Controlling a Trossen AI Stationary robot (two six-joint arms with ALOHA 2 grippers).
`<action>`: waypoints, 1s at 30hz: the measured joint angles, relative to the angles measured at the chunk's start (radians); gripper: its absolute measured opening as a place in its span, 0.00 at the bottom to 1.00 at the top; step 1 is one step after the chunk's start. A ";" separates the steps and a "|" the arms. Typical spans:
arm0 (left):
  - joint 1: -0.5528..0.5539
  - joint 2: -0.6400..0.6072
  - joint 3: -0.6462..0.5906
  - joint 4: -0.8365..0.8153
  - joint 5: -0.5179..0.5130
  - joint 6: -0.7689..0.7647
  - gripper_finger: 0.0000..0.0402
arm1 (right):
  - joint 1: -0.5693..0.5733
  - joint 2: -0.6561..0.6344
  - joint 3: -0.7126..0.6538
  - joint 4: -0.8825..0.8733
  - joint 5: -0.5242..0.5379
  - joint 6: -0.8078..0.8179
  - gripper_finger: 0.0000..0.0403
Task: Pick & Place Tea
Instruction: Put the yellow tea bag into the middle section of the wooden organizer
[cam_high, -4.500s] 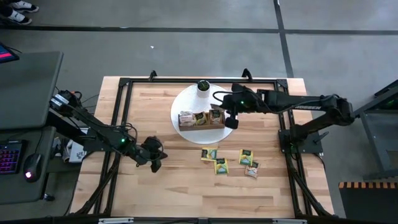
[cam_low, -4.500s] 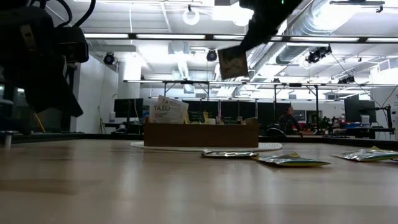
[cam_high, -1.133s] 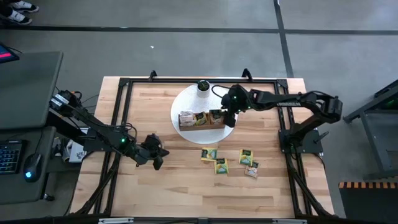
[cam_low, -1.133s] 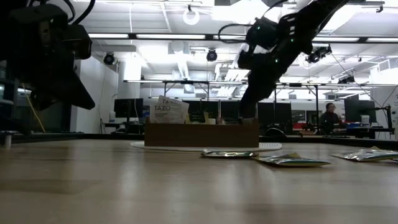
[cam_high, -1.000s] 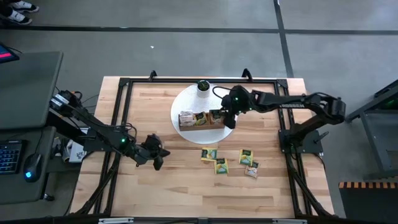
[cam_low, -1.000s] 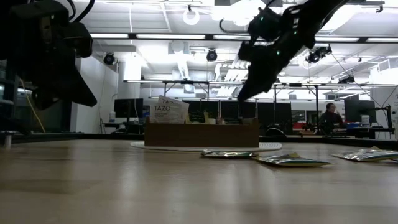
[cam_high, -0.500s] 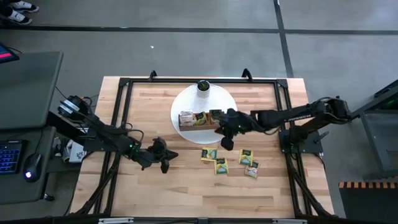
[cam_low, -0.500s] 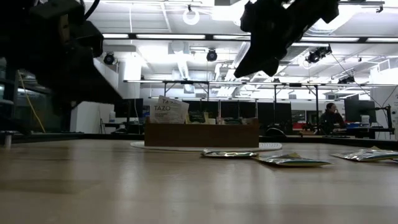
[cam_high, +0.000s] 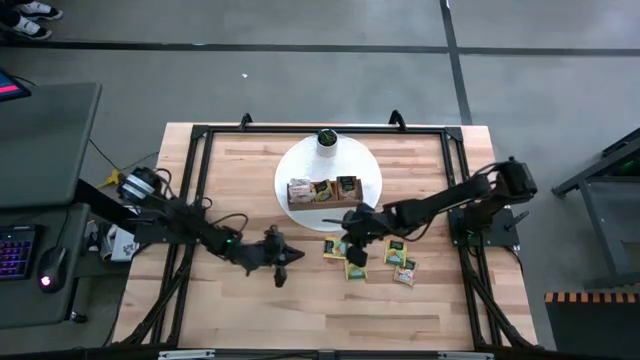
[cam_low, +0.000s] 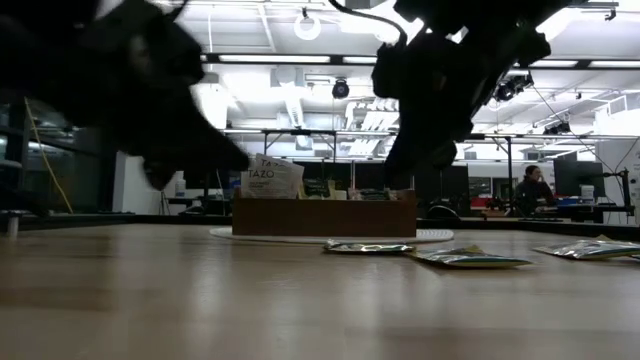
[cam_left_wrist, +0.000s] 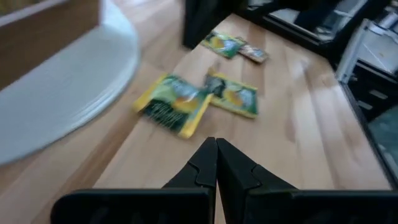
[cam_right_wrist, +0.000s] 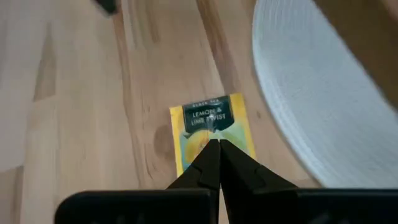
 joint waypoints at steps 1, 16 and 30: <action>0.020 0.018 0.027 0.000 0.035 0.022 0.00 | 0.004 0.011 0.000 0.009 -0.001 0.010 0.00; 0.157 0.206 0.284 -0.192 0.365 0.055 0.00 | 0.075 0.095 0.000 0.040 0.010 0.082 0.00; 0.159 0.206 0.284 -0.225 0.244 -0.113 0.00 | 0.074 0.168 0.003 0.055 -0.001 0.145 0.00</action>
